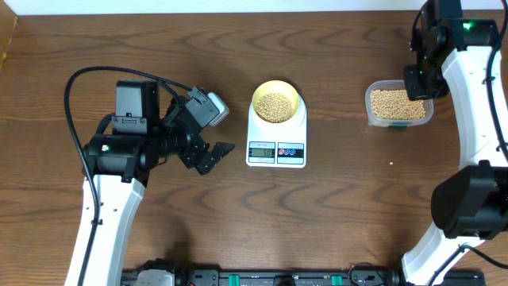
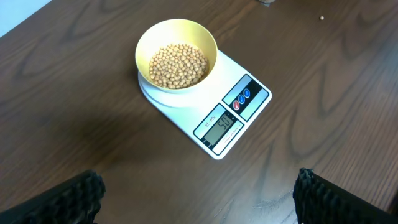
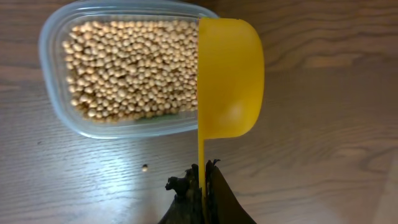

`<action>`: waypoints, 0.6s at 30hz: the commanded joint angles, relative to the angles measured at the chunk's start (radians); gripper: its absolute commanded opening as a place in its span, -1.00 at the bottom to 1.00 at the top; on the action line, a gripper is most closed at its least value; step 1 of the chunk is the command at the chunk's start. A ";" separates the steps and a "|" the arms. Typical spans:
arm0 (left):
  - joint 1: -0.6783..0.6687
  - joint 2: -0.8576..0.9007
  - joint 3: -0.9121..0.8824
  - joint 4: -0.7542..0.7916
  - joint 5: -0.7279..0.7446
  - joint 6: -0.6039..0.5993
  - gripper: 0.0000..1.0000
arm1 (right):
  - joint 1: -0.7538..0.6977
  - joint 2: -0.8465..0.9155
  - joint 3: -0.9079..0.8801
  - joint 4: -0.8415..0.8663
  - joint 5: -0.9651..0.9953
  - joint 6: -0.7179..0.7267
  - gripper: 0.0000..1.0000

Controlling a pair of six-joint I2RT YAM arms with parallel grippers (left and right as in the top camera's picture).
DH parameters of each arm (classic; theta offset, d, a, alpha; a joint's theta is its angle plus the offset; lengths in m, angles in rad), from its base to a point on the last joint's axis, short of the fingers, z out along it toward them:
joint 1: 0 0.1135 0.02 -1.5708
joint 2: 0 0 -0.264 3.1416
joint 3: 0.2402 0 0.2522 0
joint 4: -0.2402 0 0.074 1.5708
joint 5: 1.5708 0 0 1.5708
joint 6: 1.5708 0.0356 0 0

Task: Scoop item into bowl and weigh 50g on scale
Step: 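Lift the yellow scoop out of the bowl and move it right to the tub, then lower the scoop into the soybean tub and open the right gripper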

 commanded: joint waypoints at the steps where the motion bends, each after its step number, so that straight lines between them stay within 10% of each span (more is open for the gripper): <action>1: 0.004 0.000 0.015 0.000 0.009 -0.012 0.98 | 0.008 -0.005 -0.010 0.003 0.012 0.059 -0.98; 18: 0.004 0.000 0.014 0.000 0.009 -0.012 0.98 | -0.165 -0.005 -0.136 0.126 -0.604 0.126 -0.98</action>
